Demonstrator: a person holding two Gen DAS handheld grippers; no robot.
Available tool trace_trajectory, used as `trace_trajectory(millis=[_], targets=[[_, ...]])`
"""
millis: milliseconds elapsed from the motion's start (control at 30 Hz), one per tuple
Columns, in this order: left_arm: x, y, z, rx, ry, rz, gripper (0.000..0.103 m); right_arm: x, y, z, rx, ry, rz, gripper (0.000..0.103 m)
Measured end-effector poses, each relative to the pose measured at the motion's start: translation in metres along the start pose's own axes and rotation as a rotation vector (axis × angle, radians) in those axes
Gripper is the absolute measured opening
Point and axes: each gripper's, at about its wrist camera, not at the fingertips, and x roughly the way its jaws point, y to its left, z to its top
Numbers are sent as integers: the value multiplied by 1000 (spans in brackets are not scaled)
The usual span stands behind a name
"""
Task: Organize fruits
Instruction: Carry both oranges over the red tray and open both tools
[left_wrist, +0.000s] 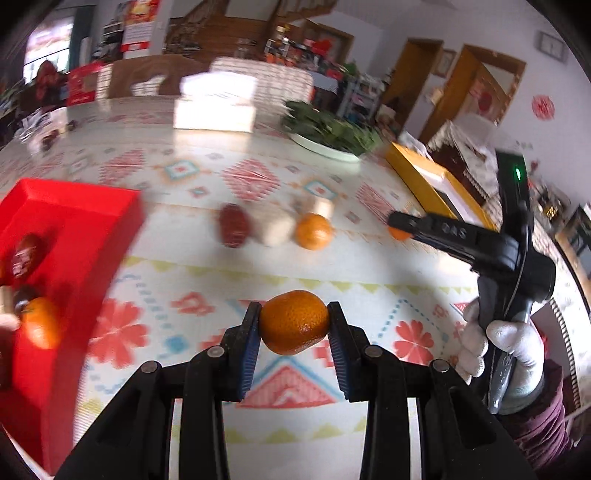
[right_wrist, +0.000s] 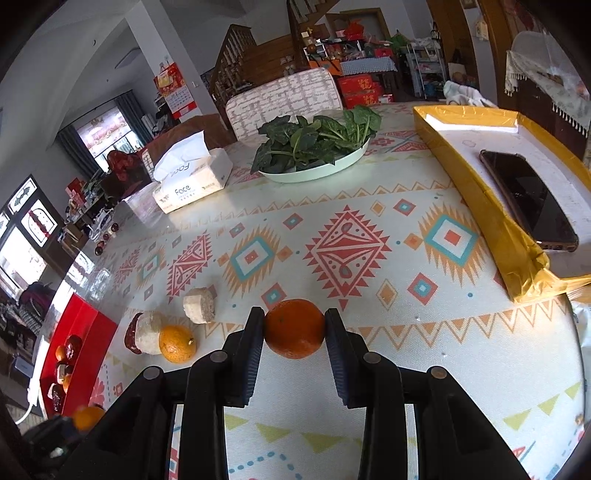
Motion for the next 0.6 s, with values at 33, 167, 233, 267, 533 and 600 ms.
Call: trace_trajectory(millis=[33,167,233,267,533,600], targets=[[-7,8,1,-10,-14,8,34,-2,3,-1,-1,-3,2,36],[-35,41,4,-56,-76,39,34,-21,24,-11,3,3,77,37],[-52,61,5,-85,-114,57,34,-28,41,-12,-27,2,97,37],[-58,68,6,-93,-127,66,34,-32,50,-13,-44,1,103,37],[-113,157,8,-180,-208,214,34,-49,145,-9,-192,-5,192,37],[-121,177,12,-195,-210,252,34,-45,165,-8,-214,7,218,37]])
